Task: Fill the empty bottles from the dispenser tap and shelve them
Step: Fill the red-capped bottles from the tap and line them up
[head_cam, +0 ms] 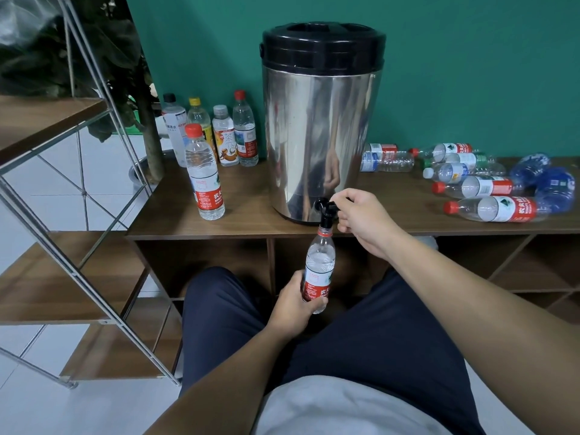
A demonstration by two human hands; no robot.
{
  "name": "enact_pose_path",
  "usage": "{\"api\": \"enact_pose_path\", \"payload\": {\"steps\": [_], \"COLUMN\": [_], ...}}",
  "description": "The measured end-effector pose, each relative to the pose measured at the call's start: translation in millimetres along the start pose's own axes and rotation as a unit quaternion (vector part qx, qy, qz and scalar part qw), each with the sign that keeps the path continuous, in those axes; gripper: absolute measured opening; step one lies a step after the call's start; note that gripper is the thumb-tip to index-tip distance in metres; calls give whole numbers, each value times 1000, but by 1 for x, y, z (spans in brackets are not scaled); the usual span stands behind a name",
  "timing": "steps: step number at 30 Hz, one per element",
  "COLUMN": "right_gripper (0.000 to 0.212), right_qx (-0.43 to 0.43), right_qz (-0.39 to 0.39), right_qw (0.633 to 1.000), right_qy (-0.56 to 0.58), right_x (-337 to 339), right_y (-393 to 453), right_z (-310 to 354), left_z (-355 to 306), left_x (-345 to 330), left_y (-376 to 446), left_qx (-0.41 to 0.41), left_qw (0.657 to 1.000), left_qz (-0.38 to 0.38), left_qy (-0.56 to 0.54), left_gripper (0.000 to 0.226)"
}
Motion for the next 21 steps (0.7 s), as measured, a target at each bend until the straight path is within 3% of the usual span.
{"api": "enact_pose_path", "payload": {"steps": [21], "right_gripper": [23], "right_qx": [0], "right_qz": [-30], "right_qw": [999], "right_qy": [-36], "right_x": [4], "right_y": [1], "right_z": [-3], "left_z": [-3], "left_x": [2], "left_y": [-1], "left_qx": [-8], "left_qw": [1000], "left_qz": [-8], "left_qy": [5], "left_gripper": [57]}}
Point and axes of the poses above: each hand's wrist, its own y-axis towards the middle knuckle, its own x-axis out of the back of the hand, z = x × y, the point moved 7 cm from there along y, towards the middle knuckle, and after that the axes turned 10 degrees about -y, right-handed, at the moved point
